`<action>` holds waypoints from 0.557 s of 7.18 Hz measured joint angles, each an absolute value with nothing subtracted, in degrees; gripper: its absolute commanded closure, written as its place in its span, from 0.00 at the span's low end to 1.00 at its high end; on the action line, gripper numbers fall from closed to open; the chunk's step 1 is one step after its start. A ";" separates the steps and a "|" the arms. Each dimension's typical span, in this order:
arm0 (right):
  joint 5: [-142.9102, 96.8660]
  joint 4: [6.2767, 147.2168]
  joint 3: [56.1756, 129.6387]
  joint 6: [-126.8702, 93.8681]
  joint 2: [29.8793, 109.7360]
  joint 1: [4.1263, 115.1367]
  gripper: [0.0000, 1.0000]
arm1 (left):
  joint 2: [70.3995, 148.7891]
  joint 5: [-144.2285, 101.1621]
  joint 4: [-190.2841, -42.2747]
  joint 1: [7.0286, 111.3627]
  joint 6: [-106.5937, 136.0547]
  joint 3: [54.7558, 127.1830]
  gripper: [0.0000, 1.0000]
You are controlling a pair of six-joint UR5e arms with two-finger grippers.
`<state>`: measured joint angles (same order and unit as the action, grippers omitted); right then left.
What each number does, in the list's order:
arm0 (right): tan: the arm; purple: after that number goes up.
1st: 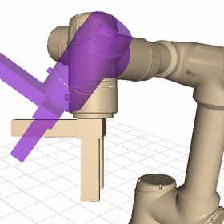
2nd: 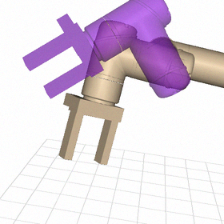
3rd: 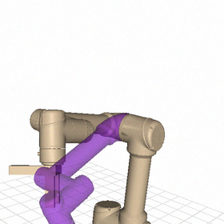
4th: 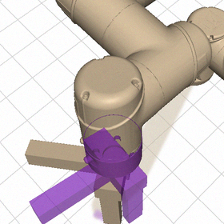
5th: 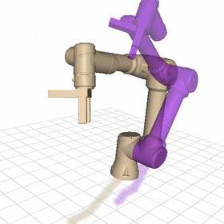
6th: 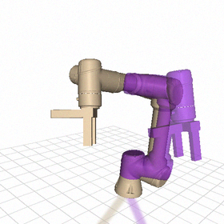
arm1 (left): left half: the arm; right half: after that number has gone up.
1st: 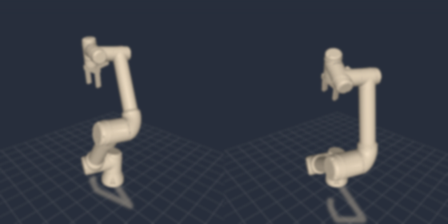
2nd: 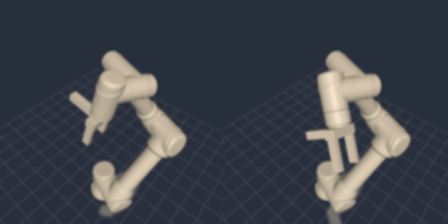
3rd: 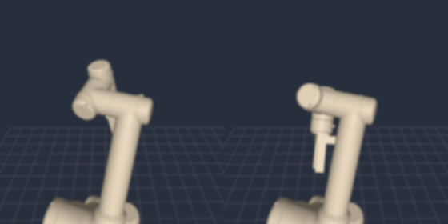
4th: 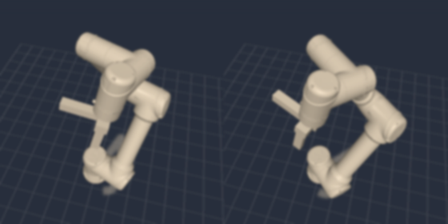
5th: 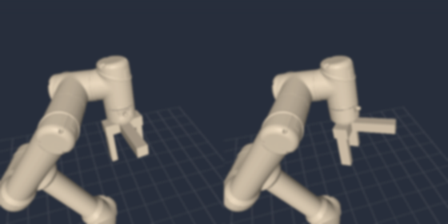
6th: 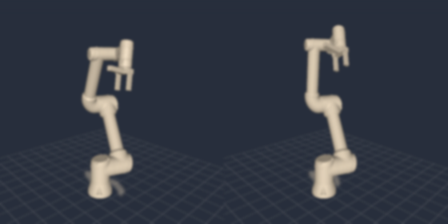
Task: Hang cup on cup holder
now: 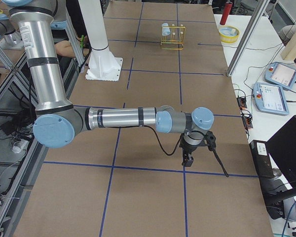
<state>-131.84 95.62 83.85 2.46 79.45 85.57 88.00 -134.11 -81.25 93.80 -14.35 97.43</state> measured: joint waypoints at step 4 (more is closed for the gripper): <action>-131.84 95.62 83.85 2.46 79.45 85.60 0.00 | 88.99 -134.21 -81.41 93.76 -14.23 97.47 0.00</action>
